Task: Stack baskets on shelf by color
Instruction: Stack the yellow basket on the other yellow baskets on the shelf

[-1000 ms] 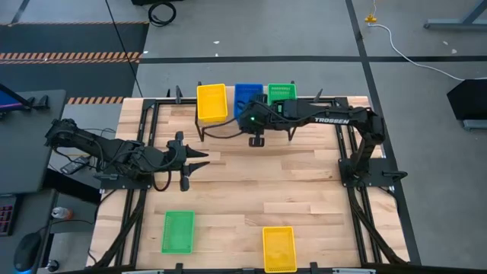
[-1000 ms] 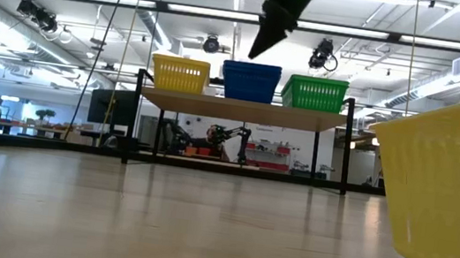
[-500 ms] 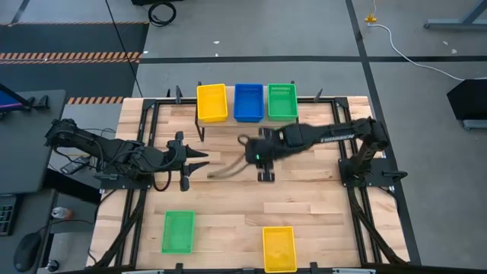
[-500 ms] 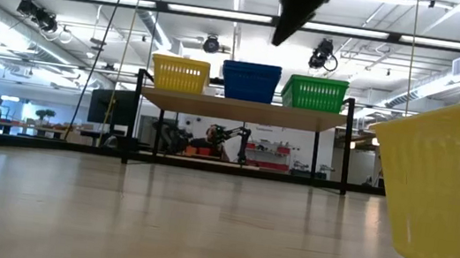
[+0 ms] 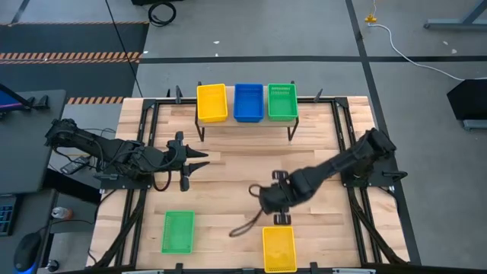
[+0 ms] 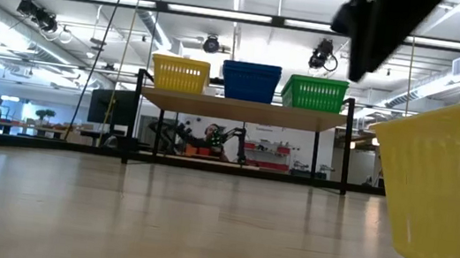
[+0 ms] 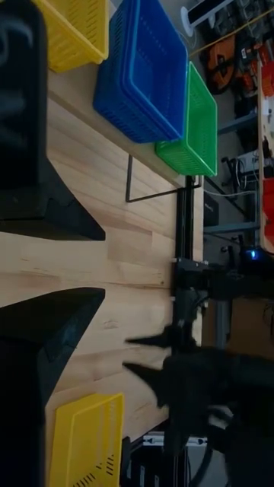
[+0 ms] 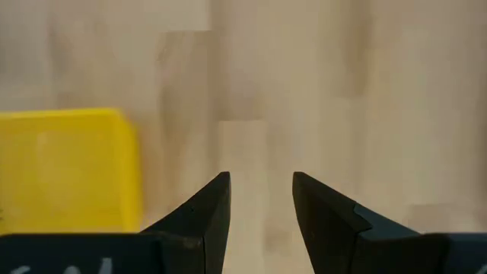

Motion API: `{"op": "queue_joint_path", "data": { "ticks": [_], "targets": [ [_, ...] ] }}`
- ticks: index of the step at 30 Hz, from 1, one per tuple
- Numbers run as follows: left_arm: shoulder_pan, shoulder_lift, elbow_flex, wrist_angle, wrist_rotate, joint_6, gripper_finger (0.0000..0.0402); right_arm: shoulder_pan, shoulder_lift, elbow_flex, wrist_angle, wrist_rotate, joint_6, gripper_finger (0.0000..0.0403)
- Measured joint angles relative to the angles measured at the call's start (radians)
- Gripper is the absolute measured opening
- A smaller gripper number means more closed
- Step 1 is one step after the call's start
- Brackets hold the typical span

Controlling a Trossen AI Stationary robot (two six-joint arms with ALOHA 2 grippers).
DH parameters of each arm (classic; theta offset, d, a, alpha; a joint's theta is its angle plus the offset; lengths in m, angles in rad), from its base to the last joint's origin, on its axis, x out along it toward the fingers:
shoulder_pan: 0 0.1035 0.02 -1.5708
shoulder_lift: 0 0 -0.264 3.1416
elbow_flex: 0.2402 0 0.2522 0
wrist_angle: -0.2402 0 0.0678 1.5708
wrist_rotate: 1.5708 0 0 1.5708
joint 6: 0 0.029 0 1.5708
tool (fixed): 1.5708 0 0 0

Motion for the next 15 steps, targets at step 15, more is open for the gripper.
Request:
{"op": "queue_joint_path", "data": {
  "ticks": [15],
  "targets": [
    [0.000,0.000,0.000,0.002,0.001,-0.004,0.0117,0.203,0.000,-0.177,0.277,-0.054,0.194,0.0149]
  ]
}}
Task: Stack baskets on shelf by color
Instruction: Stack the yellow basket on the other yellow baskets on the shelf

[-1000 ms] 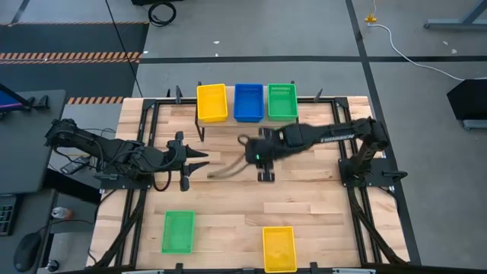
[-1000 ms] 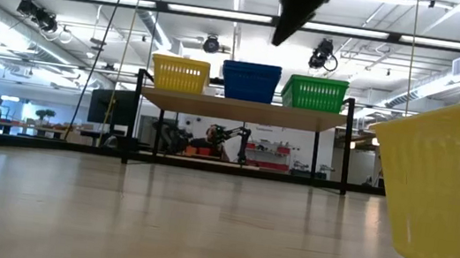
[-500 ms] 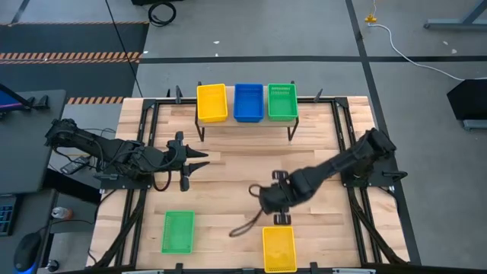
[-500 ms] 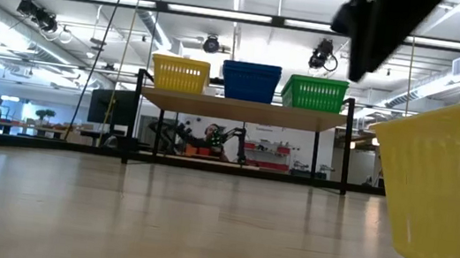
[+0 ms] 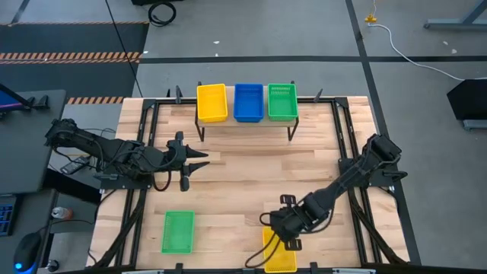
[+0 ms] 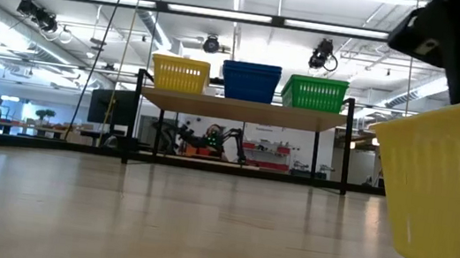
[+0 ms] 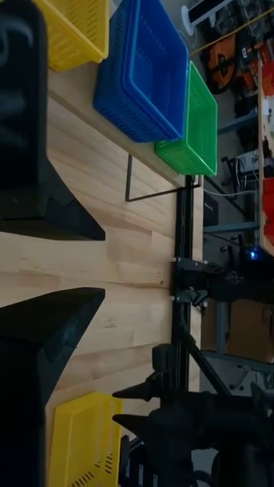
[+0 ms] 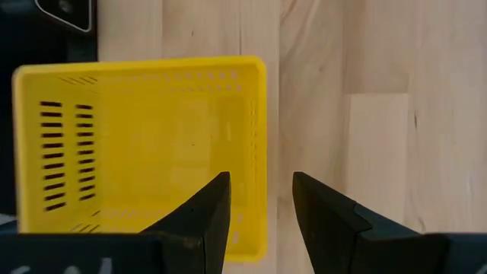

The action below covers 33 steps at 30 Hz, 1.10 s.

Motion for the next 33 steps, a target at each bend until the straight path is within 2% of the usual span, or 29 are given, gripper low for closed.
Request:
{"op": "queue_joint_path", "data": {
  "ticks": [7,23,33],
  "targets": [
    [0.000,0.000,0.000,0.000,0.001,0.000,0.0117,0.046,0.000,-0.077,0.083,0.119,-0.007,0.0149],
    [0.000,0.014,-0.001,0.001,0.011,-0.001,0.0117,0.043,0.000,-0.199,0.226,0.131,-0.003,0.0149],
    [0.000,0.014,-0.001,0.001,0.011,-0.001,0.0117,-0.036,0.001,-0.213,0.220,0.311,-0.114,0.0149]
  ]
}}
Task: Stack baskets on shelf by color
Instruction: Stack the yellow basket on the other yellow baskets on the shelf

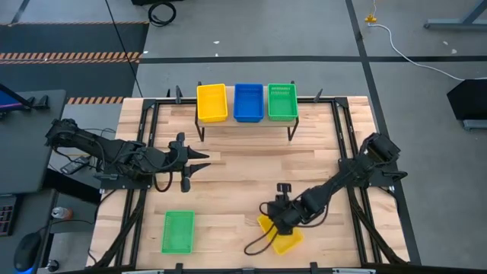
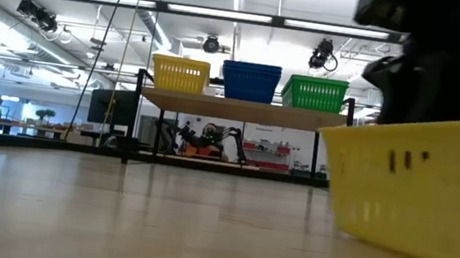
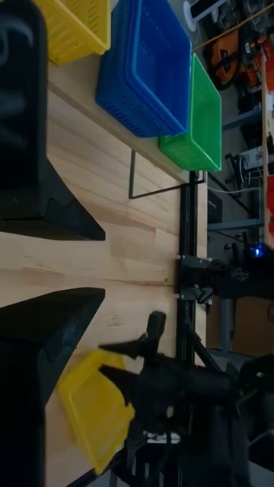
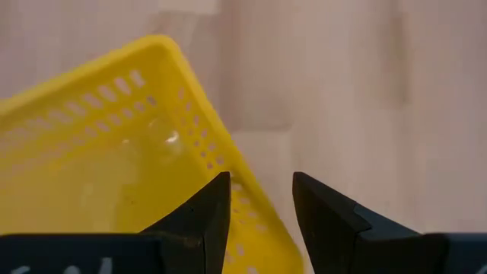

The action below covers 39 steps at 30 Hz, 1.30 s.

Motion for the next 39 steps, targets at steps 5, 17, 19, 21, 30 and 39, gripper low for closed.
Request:
{"op": "queue_joint_path", "data": {
  "ticks": [5,17,19,21,30,39],
  "targets": [
    [0.000,0.000,0.000,0.000,0.000,0.000,0.0117,-0.075,0.000,0.000,-0.002,0.071,-0.087,0.0149],
    [0.000,0.000,0.000,0.000,0.000,0.000,0.0117,-0.344,0.000,0.000,-0.083,0.293,-0.180,0.0149],
    [0.000,0.000,0.000,0.000,0.000,0.000,0.0117,-0.388,0.000,0.000,-0.059,0.296,-0.216,0.0149],
    [0.000,0.000,0.000,0.000,0.000,0.002,0.0117,-0.425,0.000,0.000,-0.014,0.295,-0.250,0.0149],
    [0.000,0.000,0.000,0.000,0.000,0.006,0.0117,-0.451,0.000,0.094,-0.012,0.280,-0.361,0.0149],
    [0.000,0.000,0.001,0.013,0.005,0.007,0.0117,-0.314,0.000,0.269,-0.294,-0.021,-0.253,0.0149]
  ]
}}
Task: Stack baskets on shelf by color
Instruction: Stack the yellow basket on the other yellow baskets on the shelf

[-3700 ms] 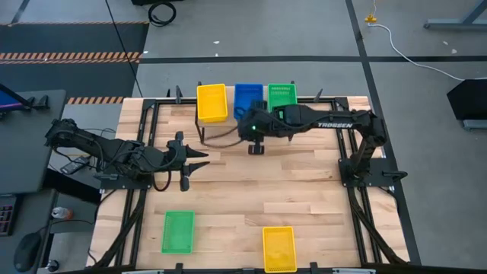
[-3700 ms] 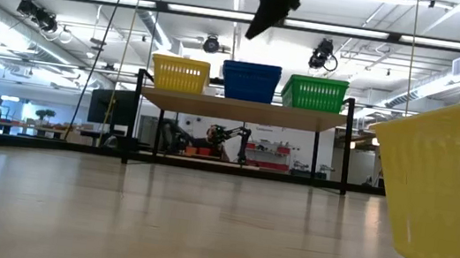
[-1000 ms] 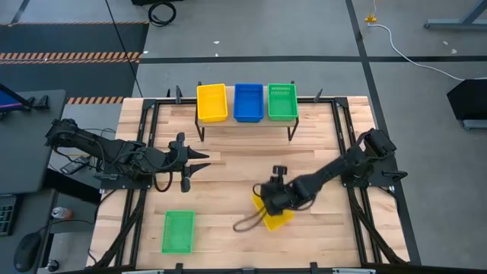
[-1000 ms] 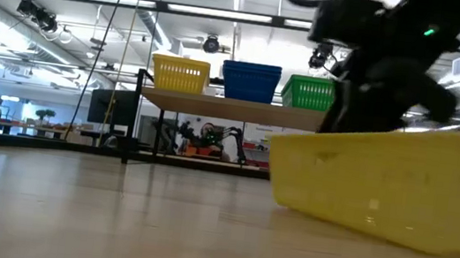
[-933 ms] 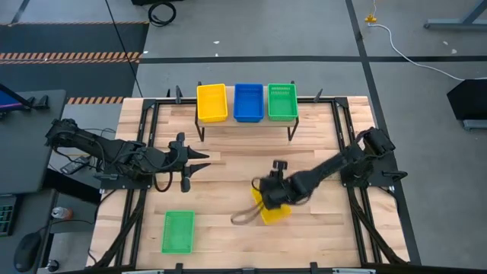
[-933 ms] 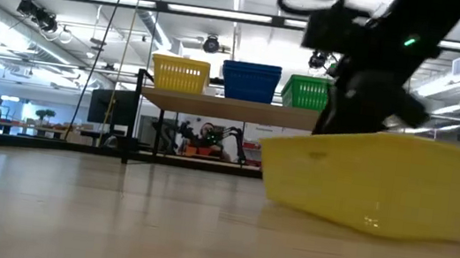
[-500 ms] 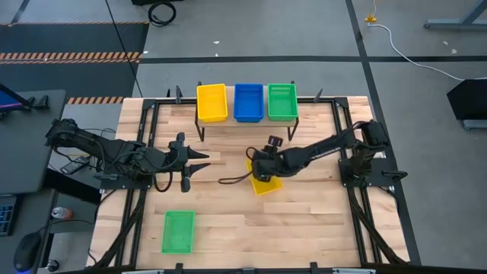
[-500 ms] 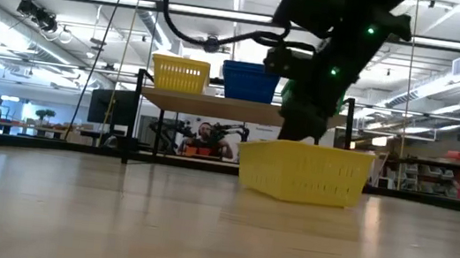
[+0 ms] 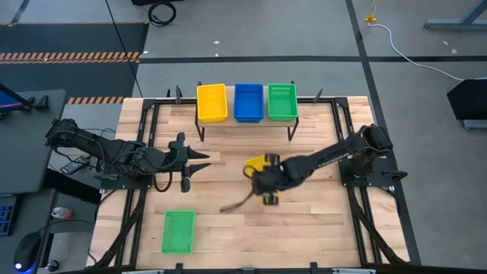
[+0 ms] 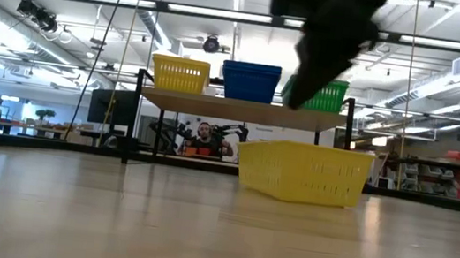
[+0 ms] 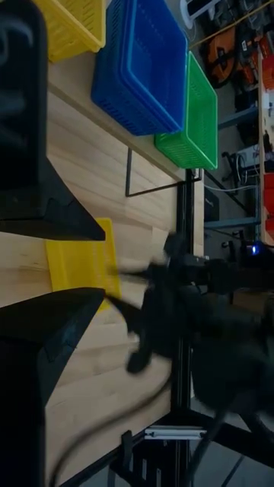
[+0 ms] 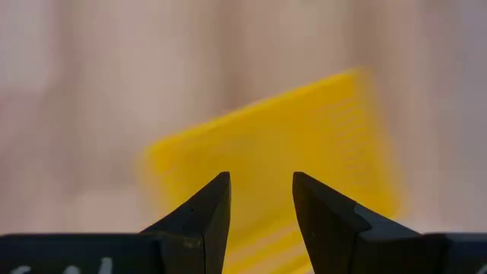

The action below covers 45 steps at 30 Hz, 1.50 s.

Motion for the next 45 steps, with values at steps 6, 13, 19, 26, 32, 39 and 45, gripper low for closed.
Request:
{"op": "queue_joint_path", "data": {
  "ticks": [6,13,19,26,32,39,45],
  "targets": [
    [0.000,0.000,0.000,0.000,0.001,-0.004,0.0117,0.109,0.000,-0.041,-0.115,-0.138,0.079,0.0149],
    [0.000,0.001,0.000,0.001,0.003,-0.010,0.0117,0.175,0.000,-0.089,-0.155,-0.041,0.131,0.0149],
    [0.000,0.050,0.000,0.109,0.051,-0.021,0.0117,0.204,0.000,-0.091,-0.232,-0.043,0.197,0.0149],
    [0.000,0.214,0.004,0.409,0.152,0.100,0.0117,0.290,-0.019,-0.091,-0.429,-0.044,0.367,0.0149],
    [0.000,0.396,0.106,0.478,0.204,0.155,0.0117,0.411,-0.111,-0.091,-0.533,-0.020,0.576,0.0149],
    [0.001,0.640,0.326,0.386,0.272,0.159,0.0117,0.572,-0.232,-0.091,-0.606,0.012,0.891,0.0149],
    [0.019,0.845,0.514,0.270,0.272,0.158,0.0117,0.722,-0.256,-0.091,-0.656,0.009,1.162,0.0149]
  ]
}}
